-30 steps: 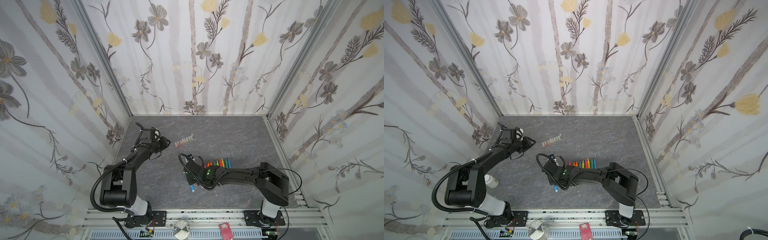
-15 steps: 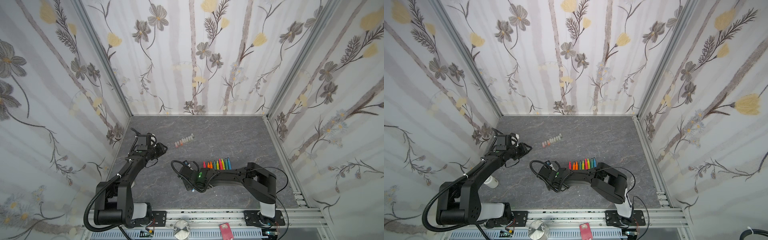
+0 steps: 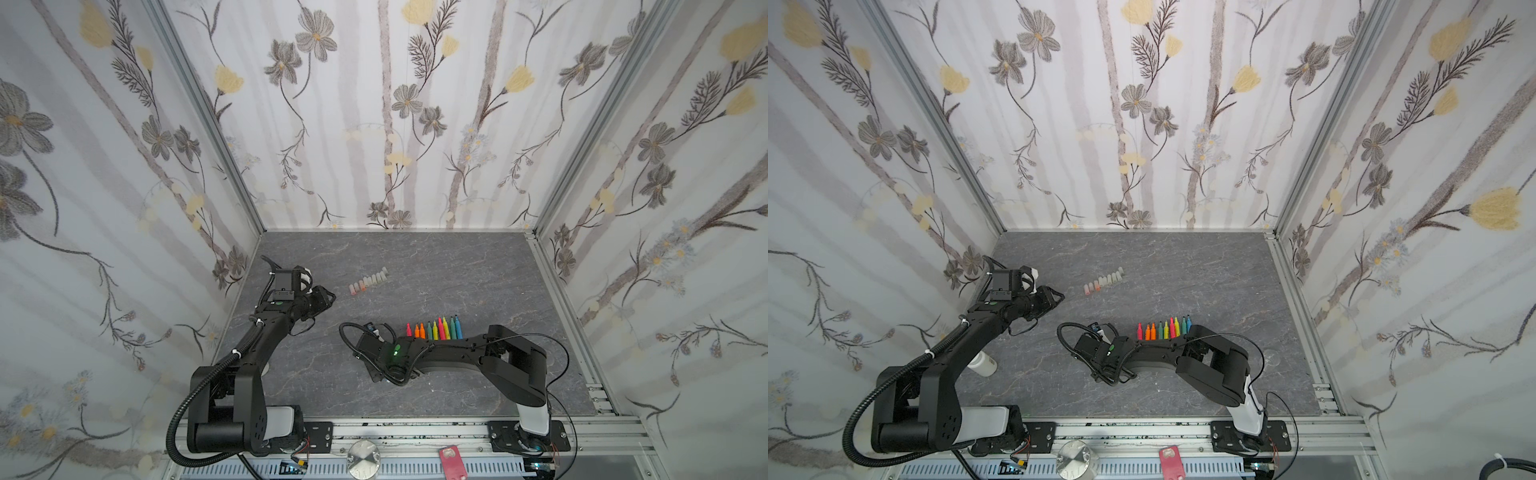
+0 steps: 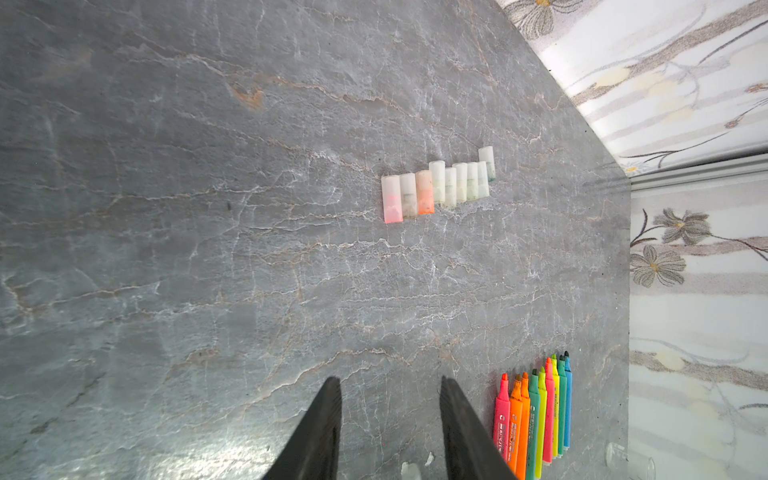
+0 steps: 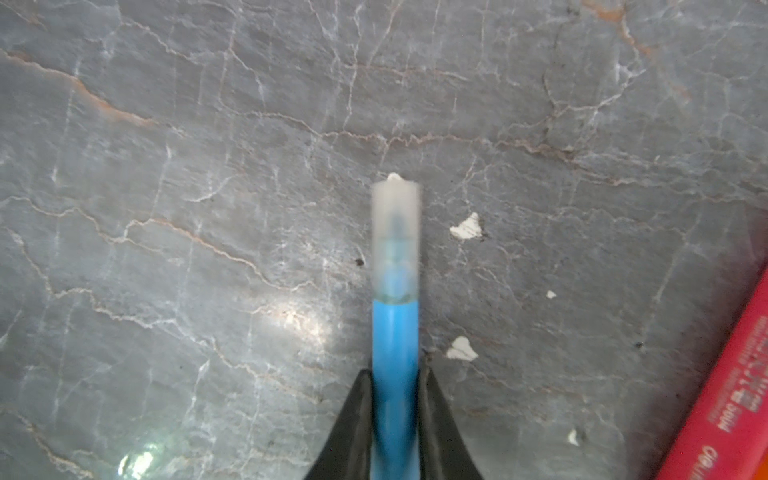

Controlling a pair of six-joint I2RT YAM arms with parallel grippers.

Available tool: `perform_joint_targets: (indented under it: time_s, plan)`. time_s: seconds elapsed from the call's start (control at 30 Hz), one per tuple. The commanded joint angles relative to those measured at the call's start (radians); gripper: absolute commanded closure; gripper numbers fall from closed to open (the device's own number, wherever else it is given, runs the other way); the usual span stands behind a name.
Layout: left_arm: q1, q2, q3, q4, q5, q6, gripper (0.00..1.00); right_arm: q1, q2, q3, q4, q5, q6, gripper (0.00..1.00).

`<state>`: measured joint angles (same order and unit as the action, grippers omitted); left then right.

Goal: Open the pen caps
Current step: 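Grasp the capped blue marker with the right gripper and lift it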

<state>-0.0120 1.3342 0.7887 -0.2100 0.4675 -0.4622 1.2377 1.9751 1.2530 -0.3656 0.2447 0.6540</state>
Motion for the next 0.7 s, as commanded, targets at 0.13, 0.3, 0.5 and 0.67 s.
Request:
perform_joint_targets:
  time_s: [0.13,0.3,0.5,0.67]
  plan:
    - [-0.015,-0.008,0.014,-0.037,0.034,0.015,0.61,-0.003,-0.074,-0.062,0.025,-0.043,-0.025,0.98]
    - [-0.089,-0.039,0.015,-0.040,0.041,-0.036,0.60,-0.048,-0.192,-0.123,0.106,-0.065,-0.027,1.00]
    - [-0.208,-0.035,-0.005,0.005,0.051,-0.110,0.60,-0.152,-0.311,-0.172,0.165,-0.131,-0.031,1.00]
    - [-0.289,-0.040,-0.011,0.078,0.060,-0.195,0.59,-0.230,-0.373,-0.209,0.195,-0.177,-0.034,1.00]
